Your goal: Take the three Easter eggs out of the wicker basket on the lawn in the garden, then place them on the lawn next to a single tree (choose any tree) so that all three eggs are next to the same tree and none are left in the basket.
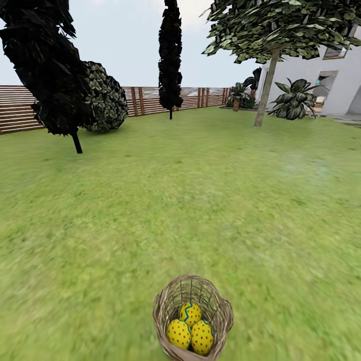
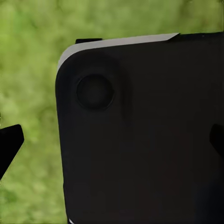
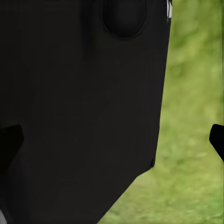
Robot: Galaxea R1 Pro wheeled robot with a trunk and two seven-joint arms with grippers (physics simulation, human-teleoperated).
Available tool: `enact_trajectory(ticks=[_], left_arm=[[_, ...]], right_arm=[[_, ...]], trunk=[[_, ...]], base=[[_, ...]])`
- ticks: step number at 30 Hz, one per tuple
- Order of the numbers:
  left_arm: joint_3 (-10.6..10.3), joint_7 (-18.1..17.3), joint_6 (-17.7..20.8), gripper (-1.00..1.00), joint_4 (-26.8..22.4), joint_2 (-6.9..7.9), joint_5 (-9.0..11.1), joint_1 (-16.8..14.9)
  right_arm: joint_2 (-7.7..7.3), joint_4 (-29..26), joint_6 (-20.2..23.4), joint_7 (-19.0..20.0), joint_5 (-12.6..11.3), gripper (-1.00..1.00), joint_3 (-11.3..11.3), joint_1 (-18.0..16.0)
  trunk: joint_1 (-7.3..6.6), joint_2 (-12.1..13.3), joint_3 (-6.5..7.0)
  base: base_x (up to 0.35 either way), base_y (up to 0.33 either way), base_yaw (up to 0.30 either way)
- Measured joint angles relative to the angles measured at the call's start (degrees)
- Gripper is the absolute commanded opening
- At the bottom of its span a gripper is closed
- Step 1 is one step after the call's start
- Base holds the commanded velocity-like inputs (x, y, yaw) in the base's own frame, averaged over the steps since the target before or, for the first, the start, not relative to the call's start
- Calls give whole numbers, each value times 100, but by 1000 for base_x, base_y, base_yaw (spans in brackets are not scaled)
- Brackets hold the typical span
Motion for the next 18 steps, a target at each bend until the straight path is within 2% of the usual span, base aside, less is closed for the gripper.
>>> enact_trajectory(ticks=[10, 18], left_arm=[[0, 5, -1, 100, -3, 0, 0, 0], [0, 5, -16, 100, -3, 0, 7, 0]], right_arm=[[4, -11, 10, -12, -2, 100, -9, -2], [-6, 13, 22, 7, 12, 100, 7, 2]], trunk=[[-1, 0, 0], [2, 0, 0]], base=[[273, 1, -1], [63, 0, 0]])
